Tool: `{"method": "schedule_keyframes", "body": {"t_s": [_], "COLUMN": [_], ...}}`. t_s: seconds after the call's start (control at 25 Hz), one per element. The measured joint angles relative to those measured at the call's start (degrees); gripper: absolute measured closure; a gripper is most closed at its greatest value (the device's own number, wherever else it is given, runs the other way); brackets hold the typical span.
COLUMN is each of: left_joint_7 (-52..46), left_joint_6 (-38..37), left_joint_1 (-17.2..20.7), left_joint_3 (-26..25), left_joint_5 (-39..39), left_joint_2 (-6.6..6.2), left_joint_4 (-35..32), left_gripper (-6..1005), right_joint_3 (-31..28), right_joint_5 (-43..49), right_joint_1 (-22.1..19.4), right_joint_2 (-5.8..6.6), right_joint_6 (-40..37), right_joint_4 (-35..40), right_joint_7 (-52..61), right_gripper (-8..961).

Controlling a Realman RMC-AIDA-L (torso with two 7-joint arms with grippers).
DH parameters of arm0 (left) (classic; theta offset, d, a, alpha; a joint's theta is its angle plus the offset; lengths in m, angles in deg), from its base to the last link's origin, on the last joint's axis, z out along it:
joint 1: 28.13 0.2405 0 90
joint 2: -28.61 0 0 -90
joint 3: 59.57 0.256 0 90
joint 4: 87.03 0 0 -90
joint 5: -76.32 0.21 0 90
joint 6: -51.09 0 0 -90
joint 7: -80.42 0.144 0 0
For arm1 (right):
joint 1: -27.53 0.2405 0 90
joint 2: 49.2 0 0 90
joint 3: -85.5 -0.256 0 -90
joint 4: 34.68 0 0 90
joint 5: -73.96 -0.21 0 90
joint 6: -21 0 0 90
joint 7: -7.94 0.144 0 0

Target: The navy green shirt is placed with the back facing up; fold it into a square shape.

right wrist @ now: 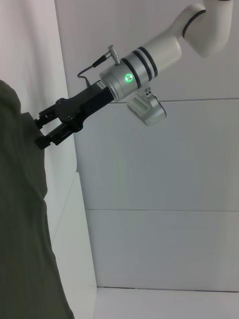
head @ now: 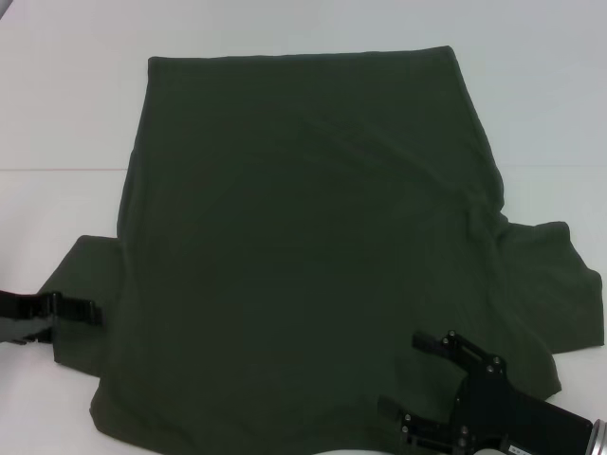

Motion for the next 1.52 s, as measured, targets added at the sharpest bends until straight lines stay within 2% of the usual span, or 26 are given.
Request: {"method": "schedule_keyframes", "body": {"t_s": [0.56, 0.72, 0.96, 1.52], "left_joint_7": [-0.06, -1.15, -2.82, -2.90], "left_joint_6": [0.28, 0.87, 1.28, 0.74], "left_joint_1": [-1.01, -1.29, -1.76, -2.45], "left_joint_3": [1.29, 1.45, 2.95, 3.82], "left_joint_5": [0.39, 3.19, 6.07, 6.34], "left_joint_2": [0.48, 0.48, 1.31, 1.81], "left_joint_4": [-0.03, -0.25, -1.97, -2.24], "left_gripper": [192, 193, 193, 303], "right_joint_3": [0.00, 0.00, 0.00, 0.00], "right_joint_5": [0.00, 0.00, 0.00, -0.14], "right_joint_1": [0.00, 0.00, 0.14, 0.18], "right_joint_2": [0.00, 0.00, 0.00, 0.00], "right_joint_6": [0.00, 0.00, 0.00, 0.18], "right_joint_4": [-0.44, -0.44, -0.44, -0.44], "right_joint_7": [-0.28, -0.28, -0.28, -0.28], "right_gripper": [12, 12, 12, 12]}}
